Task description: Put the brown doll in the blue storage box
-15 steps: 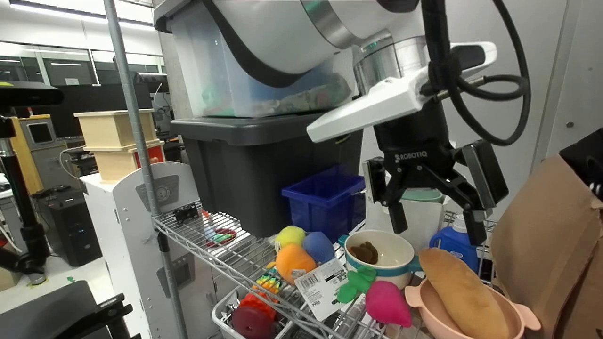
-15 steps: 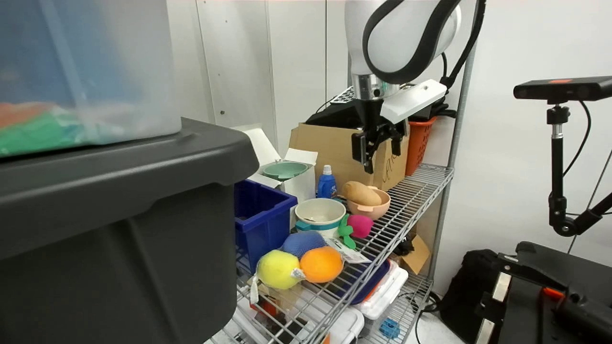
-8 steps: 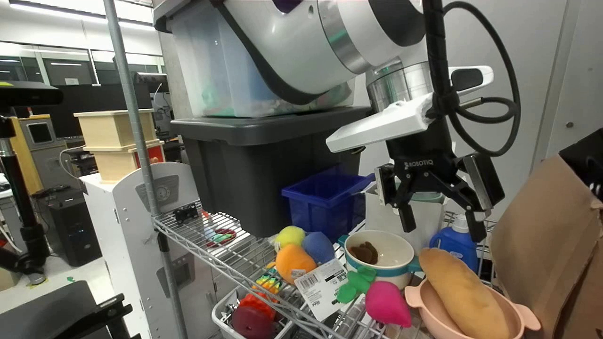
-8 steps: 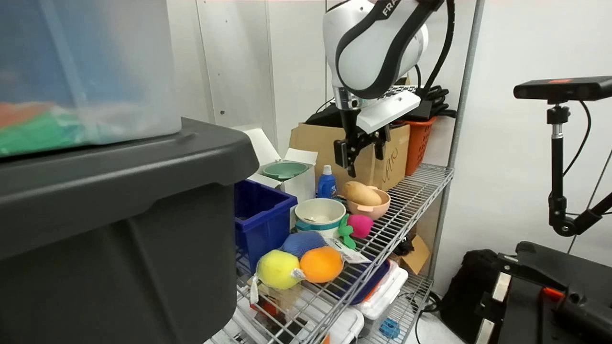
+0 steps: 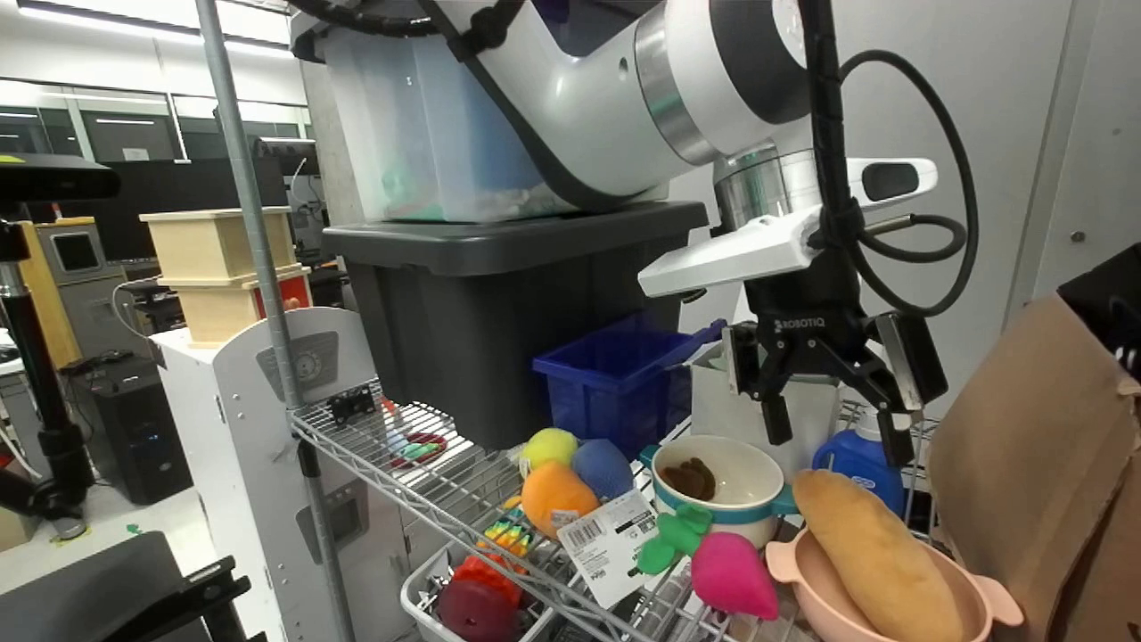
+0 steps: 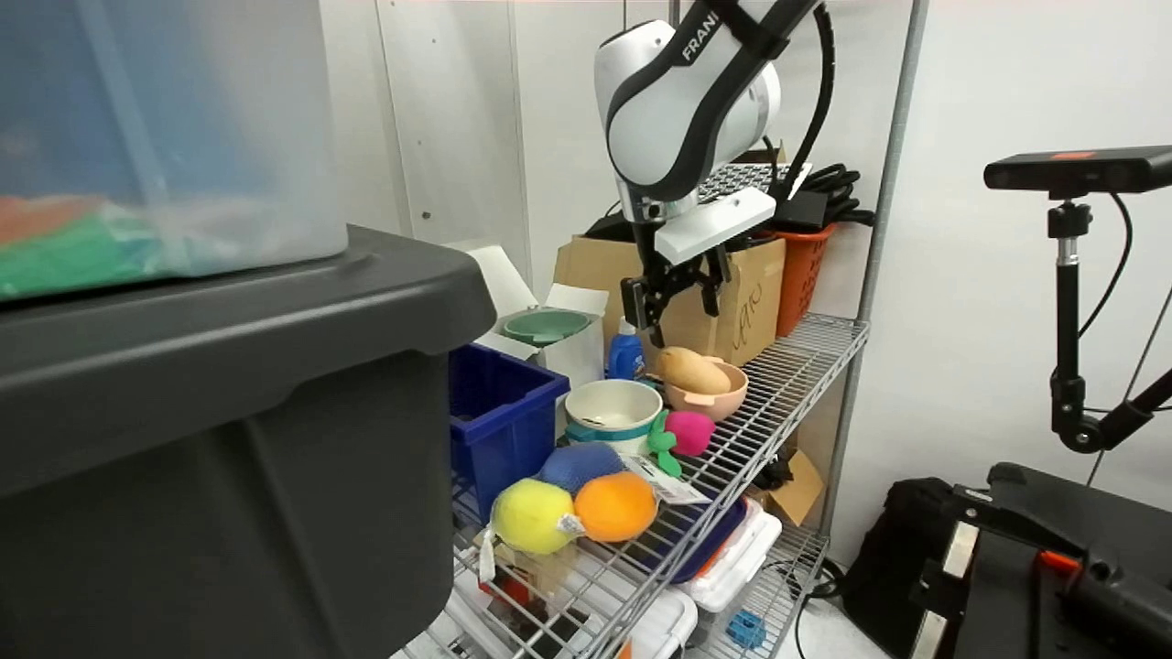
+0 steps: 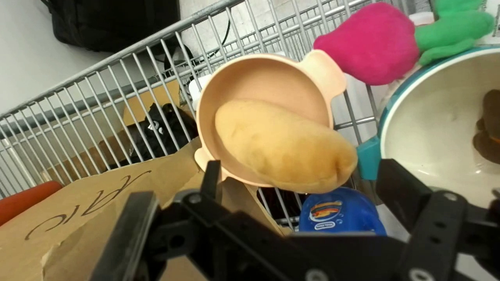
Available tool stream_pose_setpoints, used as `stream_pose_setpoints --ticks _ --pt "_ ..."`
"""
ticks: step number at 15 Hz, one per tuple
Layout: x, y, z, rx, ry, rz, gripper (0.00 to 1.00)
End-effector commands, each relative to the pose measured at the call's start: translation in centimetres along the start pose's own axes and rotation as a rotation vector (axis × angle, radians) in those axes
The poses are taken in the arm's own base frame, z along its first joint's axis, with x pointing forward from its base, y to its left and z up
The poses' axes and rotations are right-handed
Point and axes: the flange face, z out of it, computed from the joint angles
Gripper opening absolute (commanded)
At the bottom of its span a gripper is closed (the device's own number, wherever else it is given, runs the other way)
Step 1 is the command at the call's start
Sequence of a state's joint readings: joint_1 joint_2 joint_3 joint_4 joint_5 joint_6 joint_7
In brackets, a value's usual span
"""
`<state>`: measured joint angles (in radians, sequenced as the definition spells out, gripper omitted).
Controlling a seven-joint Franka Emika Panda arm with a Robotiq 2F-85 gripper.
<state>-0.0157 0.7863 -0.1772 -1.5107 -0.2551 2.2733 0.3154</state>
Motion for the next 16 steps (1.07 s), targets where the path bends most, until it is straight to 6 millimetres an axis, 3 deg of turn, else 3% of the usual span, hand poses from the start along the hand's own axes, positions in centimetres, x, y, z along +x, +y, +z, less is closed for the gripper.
stream_pose_setpoints --ticks 1,5,16 --pt "1.3 0.6 1.0 0.006 -0.024 0.014 1.00" --pt "1.5 0.6 3.0 -0.004 -0.035 0.018 1.00" --pt "0.9 -1.8 6.8 -0.018 -0.074 0.010 1.00"
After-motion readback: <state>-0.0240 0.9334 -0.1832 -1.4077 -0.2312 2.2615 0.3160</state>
